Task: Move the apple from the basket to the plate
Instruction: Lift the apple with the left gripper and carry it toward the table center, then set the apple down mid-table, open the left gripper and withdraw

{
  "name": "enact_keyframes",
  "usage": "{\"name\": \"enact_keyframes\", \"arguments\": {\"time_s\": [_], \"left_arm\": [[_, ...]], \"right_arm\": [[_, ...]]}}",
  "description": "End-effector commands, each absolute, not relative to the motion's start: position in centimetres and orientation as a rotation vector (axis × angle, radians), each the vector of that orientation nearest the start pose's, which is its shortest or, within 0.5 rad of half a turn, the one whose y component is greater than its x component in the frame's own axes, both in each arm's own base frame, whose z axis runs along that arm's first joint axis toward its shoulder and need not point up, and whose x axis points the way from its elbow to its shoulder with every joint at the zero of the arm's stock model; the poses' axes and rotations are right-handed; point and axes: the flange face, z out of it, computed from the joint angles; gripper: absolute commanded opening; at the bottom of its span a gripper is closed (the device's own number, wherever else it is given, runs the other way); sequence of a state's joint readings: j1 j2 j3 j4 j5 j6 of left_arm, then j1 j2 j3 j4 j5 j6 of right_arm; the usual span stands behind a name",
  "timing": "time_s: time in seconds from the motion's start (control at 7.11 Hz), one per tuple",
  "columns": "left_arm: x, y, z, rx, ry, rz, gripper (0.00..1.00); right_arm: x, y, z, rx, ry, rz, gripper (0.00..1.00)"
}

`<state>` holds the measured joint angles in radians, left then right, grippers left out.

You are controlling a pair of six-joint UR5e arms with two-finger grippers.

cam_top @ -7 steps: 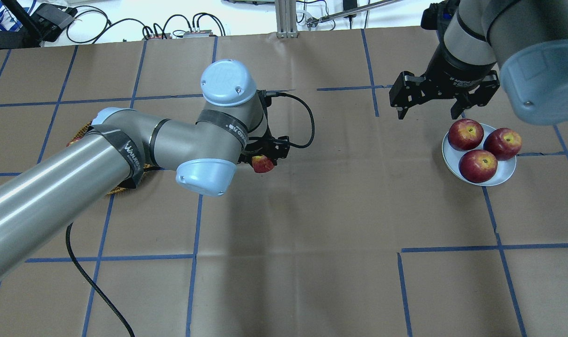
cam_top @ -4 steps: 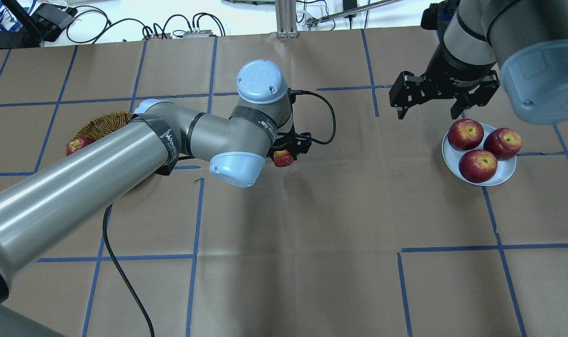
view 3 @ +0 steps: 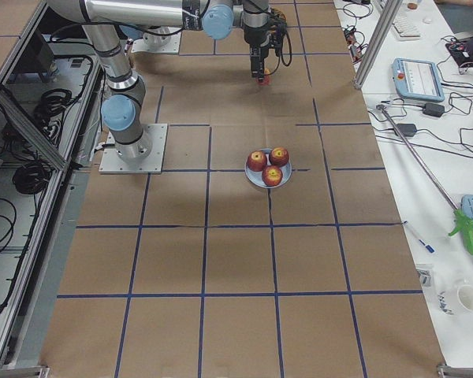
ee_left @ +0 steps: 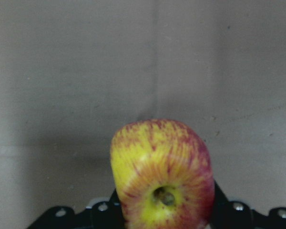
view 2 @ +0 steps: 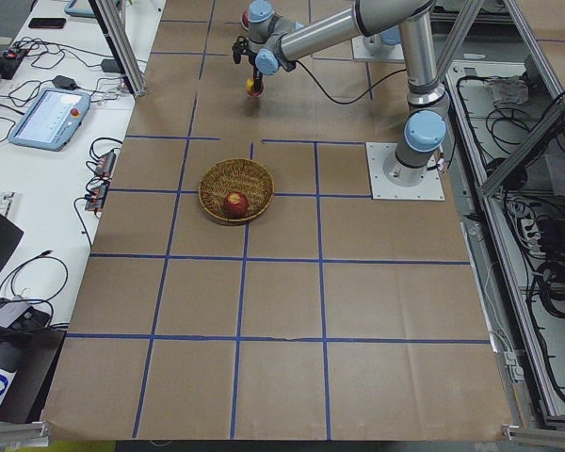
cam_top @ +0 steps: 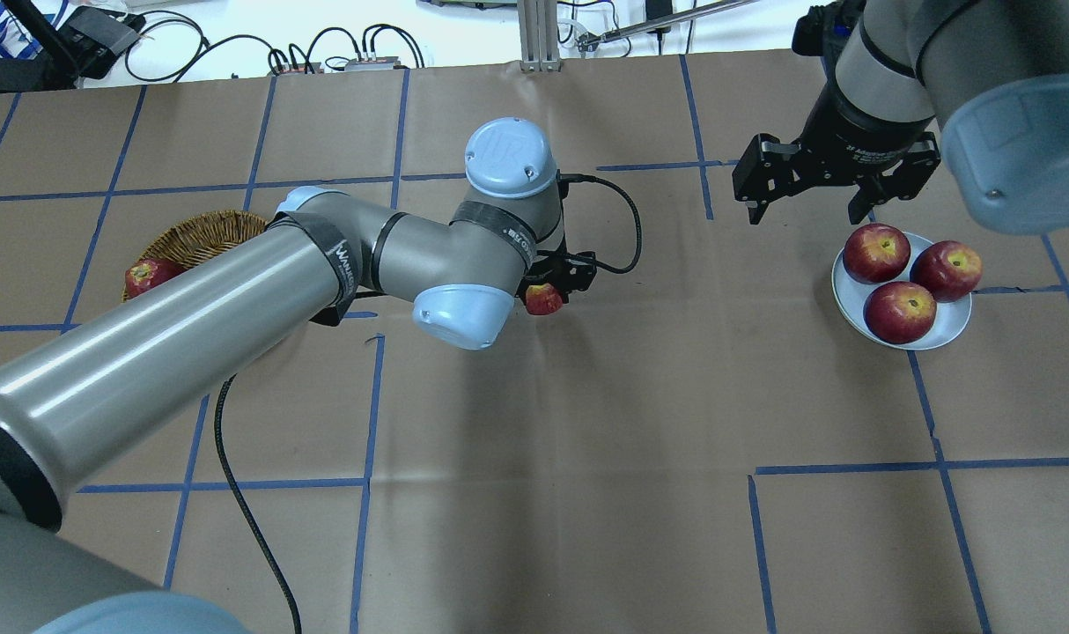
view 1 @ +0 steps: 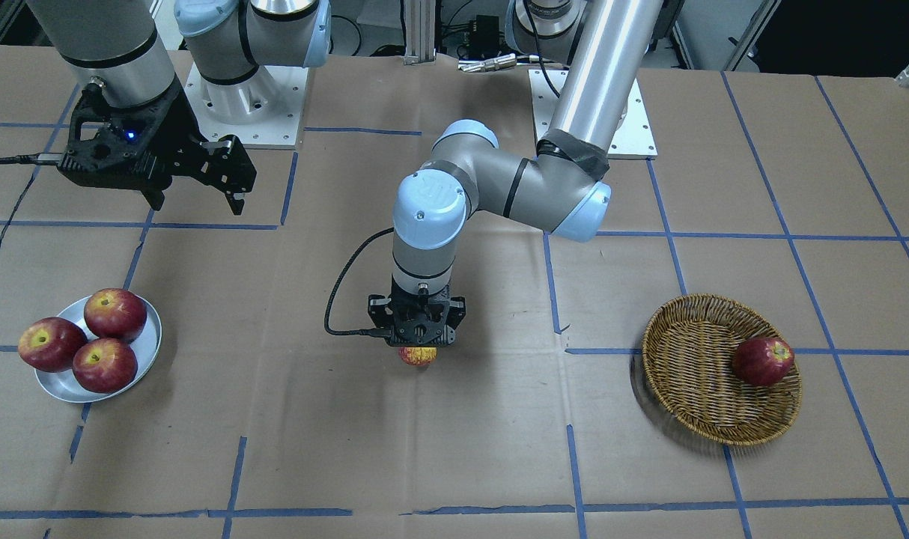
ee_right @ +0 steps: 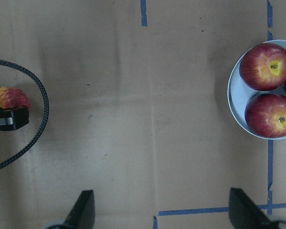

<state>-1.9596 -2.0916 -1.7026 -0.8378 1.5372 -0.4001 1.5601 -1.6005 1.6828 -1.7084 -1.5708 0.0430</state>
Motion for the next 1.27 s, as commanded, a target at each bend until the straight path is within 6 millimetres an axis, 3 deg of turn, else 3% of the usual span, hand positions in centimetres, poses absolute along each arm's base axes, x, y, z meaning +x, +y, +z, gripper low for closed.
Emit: {"name": "enact_keyframes", "arguments": {"time_s": [0.0, 0.14, 0.28, 0.56, 1.12], "left_arm": [[-36.6, -53.2, 19.3, -0.015, 3.200, -0.080, 0.59], [-36.6, -53.2, 19.2, -0.018, 3.198, -0.079, 0.91], [-36.6, -53.1, 20.0, -0.015, 3.205, -0.095, 0.98], [-35.8, -53.1, 23.8, -0.029, 3.209, -0.171, 0.98], [-30.7, -53.6, 34.4, -0.133, 3.191, -0.136, 0.98]], "right_arm": [[12.8, -48.5, 46.1, 0.084, 3.138, -0.087, 1.00], [12.8, -48.5, 46.1, 0.084, 3.138, -0.087, 1.00], [12.8, -48.4, 46.2, 0.084, 3.138, -0.089, 1.00], [12.8, -48.4, 46.2, 0.084, 3.138, -0.089, 1.00], [12.8, -48.4, 46.2, 0.084, 3.138, -0.089, 1.00]]}}
